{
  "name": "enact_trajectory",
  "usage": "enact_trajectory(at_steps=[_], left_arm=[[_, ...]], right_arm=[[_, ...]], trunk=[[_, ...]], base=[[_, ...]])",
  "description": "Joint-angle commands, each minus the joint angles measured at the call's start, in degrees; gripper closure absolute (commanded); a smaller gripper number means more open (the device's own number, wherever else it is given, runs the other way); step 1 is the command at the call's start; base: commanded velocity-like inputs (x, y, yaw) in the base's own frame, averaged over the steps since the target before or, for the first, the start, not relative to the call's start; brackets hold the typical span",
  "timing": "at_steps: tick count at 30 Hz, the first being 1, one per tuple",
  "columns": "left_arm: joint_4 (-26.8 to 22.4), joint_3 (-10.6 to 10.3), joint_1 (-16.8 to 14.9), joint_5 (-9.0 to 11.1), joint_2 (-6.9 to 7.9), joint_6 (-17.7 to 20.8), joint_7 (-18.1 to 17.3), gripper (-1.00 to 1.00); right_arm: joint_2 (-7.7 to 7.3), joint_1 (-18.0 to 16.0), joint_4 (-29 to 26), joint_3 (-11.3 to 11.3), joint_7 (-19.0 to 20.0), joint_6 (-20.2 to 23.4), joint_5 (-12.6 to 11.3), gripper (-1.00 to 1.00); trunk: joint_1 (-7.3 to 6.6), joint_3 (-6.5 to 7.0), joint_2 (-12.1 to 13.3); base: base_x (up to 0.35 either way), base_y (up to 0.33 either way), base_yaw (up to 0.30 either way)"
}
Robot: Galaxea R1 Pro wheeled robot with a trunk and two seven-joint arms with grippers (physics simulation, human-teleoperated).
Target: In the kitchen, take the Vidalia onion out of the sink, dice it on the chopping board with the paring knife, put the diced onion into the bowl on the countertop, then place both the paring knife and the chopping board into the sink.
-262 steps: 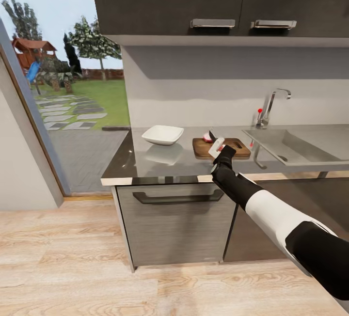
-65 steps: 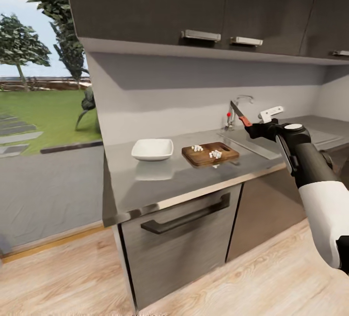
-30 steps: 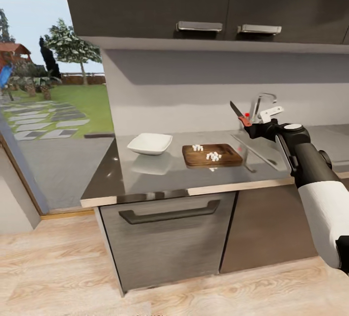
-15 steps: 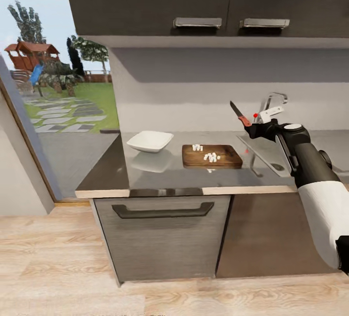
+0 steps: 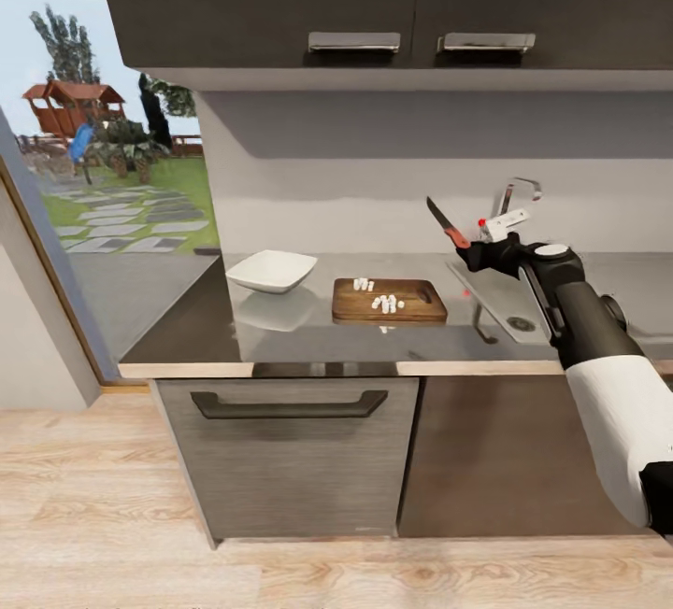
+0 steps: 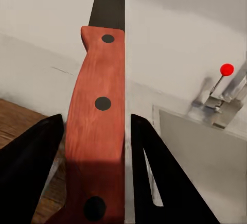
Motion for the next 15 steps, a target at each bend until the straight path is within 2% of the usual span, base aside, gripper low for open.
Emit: enact_trajectory(at_steps=[1,7,12,15], left_arm=[[0.22,0.04,-0.10,0.06,-0.03,-0.36,0.01,-1.00],[0.22,0.04,-0.10,0.04,-0.07,-0.34,0.01,-1.00],[0.22,0.04,-0.10,0.04,-0.09,-0.33,0.01,-1.00],[0.22,0.04,-0.10,0.04,-0.16,-0.21,0.04,-1.00]], right_arm=[[0.29,0.01,-0.41,0.14,0.36,0.21,0.62,1.00],[2.24,1.89,-2.33,0.23,1.20,0.19,0.47,1.00],[3.86,2.13,-3.94,0.13,1.33,0.34,0.55,1.00],[4.83,2.16,-4.90,-0.02,1.20,0.72,0.78,1.00]], trunk=[[-0.01,-0.06,-0.03],[-0.01,-0.06,-0.03],[-0.01,-0.06,-0.03],[-0.01,-0.06,-0.03]], base=[[0.000,0.000,0.000],[0.000,0.000,0.000],[0.000,0.000,0.000],[0.000,-0.129,0.000]])
